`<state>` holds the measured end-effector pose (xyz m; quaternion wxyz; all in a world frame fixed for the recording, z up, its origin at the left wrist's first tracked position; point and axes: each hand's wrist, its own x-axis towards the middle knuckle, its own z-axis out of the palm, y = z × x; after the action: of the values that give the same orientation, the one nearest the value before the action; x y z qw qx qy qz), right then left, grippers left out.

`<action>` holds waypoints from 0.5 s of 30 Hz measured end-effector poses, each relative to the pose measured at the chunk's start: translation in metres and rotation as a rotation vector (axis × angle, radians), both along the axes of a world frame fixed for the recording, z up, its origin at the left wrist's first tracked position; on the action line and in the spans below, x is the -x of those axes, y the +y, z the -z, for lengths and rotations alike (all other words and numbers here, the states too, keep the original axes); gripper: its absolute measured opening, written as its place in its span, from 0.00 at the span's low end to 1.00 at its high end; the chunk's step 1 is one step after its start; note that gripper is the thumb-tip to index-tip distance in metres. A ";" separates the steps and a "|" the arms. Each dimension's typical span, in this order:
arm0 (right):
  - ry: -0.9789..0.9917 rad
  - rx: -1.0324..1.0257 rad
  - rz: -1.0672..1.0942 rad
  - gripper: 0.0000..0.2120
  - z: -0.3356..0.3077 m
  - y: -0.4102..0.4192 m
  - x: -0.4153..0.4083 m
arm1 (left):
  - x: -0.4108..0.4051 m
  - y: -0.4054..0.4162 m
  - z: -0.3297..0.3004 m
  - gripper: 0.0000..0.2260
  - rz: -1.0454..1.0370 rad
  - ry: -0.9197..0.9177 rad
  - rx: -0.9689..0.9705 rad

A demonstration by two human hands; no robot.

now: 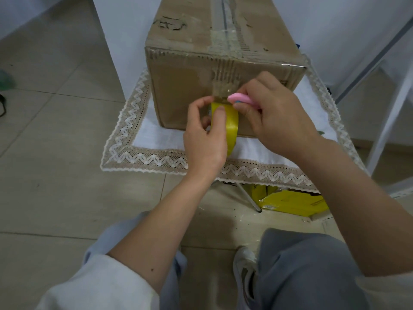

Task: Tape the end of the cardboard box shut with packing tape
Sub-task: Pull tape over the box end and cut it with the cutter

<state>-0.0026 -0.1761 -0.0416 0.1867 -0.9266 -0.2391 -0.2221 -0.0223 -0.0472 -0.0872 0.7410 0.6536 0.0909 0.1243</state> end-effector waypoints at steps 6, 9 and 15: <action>-0.041 0.173 -0.027 0.15 -0.014 0.011 -0.001 | 0.001 0.002 -0.001 0.09 -0.006 0.032 0.013; -0.040 0.237 -0.027 0.15 -0.020 0.017 -0.003 | 0.001 0.001 -0.002 0.10 -0.009 0.069 0.012; -0.051 0.356 -0.030 0.11 -0.028 0.023 -0.006 | 0.002 0.000 -0.002 0.15 0.060 0.125 -0.076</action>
<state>0.0036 -0.1535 -0.0138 0.0166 -0.9354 -0.2930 -0.1970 -0.0245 -0.0473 -0.0857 0.7119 0.6902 0.1124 0.0642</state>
